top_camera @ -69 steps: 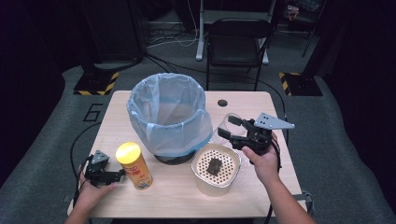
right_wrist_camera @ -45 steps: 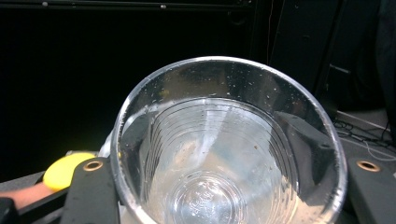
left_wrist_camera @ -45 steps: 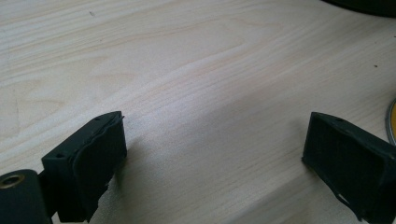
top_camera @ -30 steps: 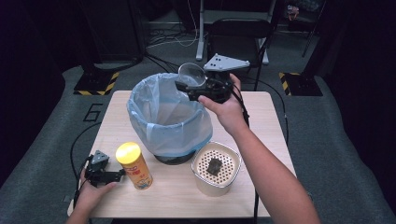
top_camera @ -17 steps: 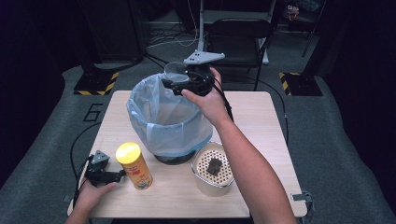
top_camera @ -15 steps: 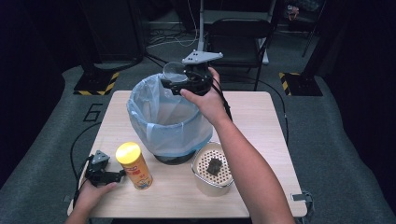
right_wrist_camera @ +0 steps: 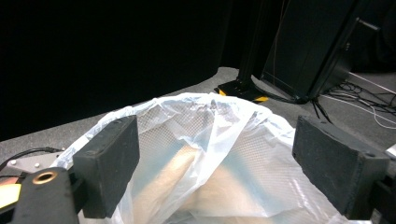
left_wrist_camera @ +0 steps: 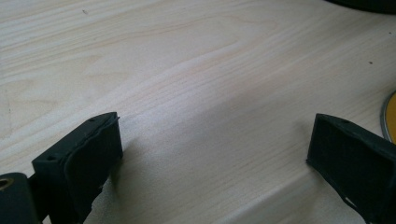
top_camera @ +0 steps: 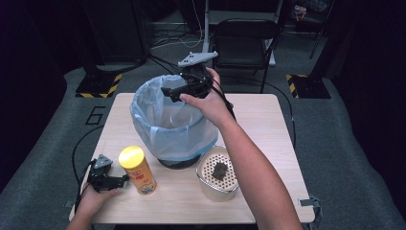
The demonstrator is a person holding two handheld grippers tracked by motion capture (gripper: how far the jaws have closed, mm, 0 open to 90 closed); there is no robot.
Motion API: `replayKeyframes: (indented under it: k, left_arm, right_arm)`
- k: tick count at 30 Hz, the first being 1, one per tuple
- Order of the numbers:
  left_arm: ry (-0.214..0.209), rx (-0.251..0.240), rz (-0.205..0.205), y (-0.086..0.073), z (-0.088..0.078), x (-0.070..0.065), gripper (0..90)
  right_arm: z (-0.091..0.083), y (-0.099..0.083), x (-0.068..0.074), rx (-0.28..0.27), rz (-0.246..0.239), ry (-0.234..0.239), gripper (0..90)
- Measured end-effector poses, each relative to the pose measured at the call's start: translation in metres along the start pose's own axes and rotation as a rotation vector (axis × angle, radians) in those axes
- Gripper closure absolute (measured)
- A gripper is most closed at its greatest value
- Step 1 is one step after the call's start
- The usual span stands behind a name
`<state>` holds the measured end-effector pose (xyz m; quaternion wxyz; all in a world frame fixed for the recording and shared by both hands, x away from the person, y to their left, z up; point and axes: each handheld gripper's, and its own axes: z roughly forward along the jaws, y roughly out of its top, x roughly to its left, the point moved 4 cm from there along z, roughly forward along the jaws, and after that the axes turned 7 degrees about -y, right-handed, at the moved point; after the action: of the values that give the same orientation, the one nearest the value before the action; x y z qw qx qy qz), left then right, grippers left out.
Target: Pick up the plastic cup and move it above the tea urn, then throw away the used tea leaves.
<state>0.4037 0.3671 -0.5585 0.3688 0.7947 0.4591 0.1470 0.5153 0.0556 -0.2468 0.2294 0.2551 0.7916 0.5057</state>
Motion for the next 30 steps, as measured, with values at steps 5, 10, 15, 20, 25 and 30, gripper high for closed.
replayKeyframes:
  k: [5,10,15,20,25,30]
  left_arm:
    - [0.006,-0.002,0.007,0.000,0.000,0.000,2.6]
    - [0.006,-0.005,0.000,0.000,0.000,0.000,2.8]
    - [0.029,-0.023,-0.016,0.000,0.002,-0.001,3.5]
    - [-0.012,-0.010,-0.056,0.002,-0.005,-0.002,10.3]
    - [-0.044,-0.071,-0.113,0.007,-0.015,-0.002,12.2]
    - [-0.049,-0.091,-0.098,0.012,-0.024,-0.004,12.1]
  right_arm:
    - [-0.007,0.000,-0.004,0.000,-0.007,-0.010,14.6]
    - [-0.010,-0.003,-0.003,0.010,-0.004,0.000,14.8]
    - [-0.019,-0.006,-0.002,-0.013,0.004,0.015,15.1]
    - [-0.039,-0.014,-0.002,-0.058,0.046,0.039,21.7]
    - [-0.073,-0.042,0.002,-0.118,0.047,0.059,24.5]
    - [-0.097,-0.067,-0.003,-0.109,0.057,0.022,28.9]
